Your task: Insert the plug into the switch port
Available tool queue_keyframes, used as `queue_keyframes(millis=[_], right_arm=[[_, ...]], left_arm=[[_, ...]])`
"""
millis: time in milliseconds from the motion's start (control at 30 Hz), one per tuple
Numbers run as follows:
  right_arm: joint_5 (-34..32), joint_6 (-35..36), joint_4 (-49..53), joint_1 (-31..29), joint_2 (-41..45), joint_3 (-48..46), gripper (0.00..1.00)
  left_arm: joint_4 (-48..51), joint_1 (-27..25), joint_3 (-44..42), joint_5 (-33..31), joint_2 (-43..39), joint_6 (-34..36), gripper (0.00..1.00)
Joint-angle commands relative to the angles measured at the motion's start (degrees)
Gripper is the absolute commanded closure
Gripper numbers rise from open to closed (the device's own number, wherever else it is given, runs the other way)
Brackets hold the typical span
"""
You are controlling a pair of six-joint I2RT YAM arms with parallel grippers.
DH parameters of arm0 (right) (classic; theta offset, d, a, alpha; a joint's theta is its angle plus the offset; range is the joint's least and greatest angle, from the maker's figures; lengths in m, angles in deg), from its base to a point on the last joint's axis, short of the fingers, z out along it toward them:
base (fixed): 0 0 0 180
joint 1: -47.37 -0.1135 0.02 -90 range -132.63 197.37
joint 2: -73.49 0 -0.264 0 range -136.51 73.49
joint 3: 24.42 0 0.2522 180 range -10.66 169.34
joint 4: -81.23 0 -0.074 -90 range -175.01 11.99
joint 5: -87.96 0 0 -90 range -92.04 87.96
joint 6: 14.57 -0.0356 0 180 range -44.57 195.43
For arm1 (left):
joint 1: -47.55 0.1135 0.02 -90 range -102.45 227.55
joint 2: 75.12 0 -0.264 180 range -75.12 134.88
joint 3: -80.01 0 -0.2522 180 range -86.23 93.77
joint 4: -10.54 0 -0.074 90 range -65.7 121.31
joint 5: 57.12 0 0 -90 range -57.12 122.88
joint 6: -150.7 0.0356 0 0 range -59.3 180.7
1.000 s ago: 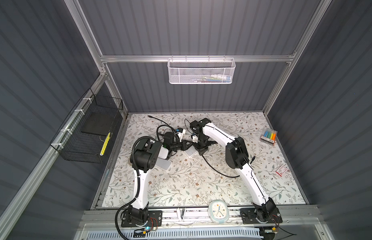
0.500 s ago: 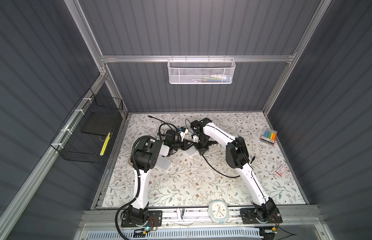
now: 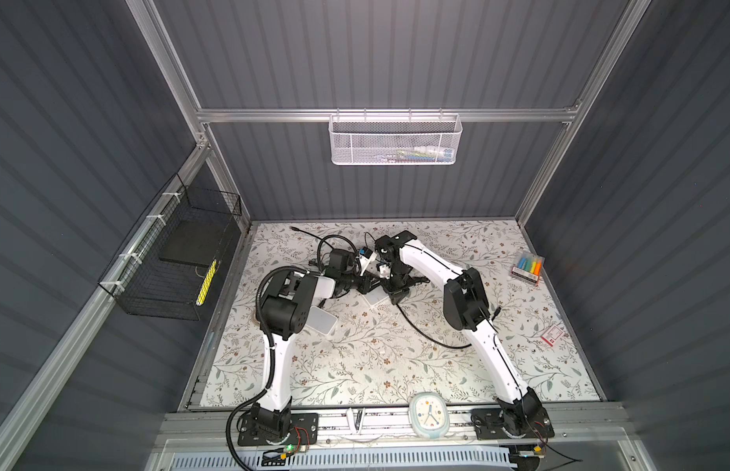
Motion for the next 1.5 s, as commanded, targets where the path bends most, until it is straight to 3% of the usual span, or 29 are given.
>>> queue_keyframes(millis=[0,200,500,767,1000,1467], right_arm=[[0.72,-0.1,-32.84,0.47,0.68,5.58,1.0],[0.24,-1.86,-33.66,0.89,0.46,5.58,1.0],[-0.65,-1.05,-33.78,0.88,3.46,-0.53,1.0],[-1.15,-1.26,-35.32,0.93,6.19,-6.01,1.0],[0.27,-0.14,-35.11,0.96,6.34,-6.33,1.0],[8.06,13.54,-31.96,1.12,6.64,-6.56,1.0]], left_arm=[[28.51,-11.47,-6.63,13.63,5.75,2.34,0.79],[25.42,-11.91,-8.66,13.1,5.43,0.15,0.77],[20.79,-8.67,-11.37,7.69,1.19,-3.79,0.55],[27.02,-5.34,-13.03,2.07,-5.03,-1.97,0.56],[24.88,-5.65,-13.92,3.12,-3.77,-3.37,0.62],[19.73,-6.83,-12.52,7.35,-0.04,-4.08,0.62]])
